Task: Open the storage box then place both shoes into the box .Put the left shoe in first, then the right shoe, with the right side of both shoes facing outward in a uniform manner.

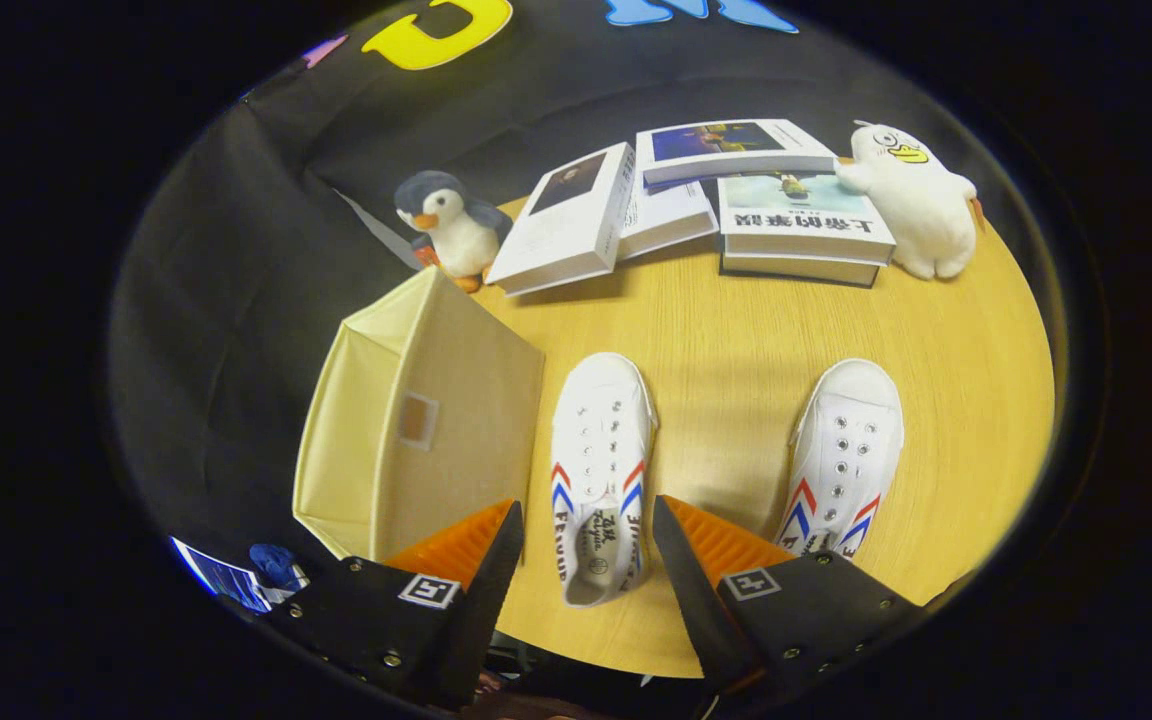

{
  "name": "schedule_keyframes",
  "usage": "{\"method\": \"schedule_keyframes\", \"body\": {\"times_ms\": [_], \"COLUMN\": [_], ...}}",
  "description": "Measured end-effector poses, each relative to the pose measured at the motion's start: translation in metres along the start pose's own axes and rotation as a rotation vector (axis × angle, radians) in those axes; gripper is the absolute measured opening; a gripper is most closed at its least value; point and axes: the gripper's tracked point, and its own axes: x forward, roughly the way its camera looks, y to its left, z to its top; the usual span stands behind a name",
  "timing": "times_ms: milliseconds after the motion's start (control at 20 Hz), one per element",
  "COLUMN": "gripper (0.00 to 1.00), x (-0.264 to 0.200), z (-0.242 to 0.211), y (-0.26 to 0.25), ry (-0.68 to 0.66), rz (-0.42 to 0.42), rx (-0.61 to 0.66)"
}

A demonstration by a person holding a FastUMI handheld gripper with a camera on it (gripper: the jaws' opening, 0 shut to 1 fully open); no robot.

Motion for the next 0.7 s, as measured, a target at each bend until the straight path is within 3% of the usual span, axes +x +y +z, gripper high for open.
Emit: {"method": "schedule_keyframes", "body": {"times_ms": [400, 450, 500, 600, 650, 700], "gripper": [0.77, 0.73, 0.68, 0.38, 0.17, 0.10], "x": [0.065, 0.070, 0.076, 0.076, 0.074, 0.070], "z": [-0.038, -0.038, -0.036, -0.032, -0.031, -0.029], "y": [-0.036, -0.040, -0.033, -0.025, -0.026, -0.027], "ry": [0.146, 0.157, 0.154, 0.146, 0.151, 0.151], "rz": [-0.089, -0.109, -0.071, -0.045, -0.056, -0.067], "rx": [-0.050, -0.069, -0.076, -0.067, -0.067, -0.064]}}
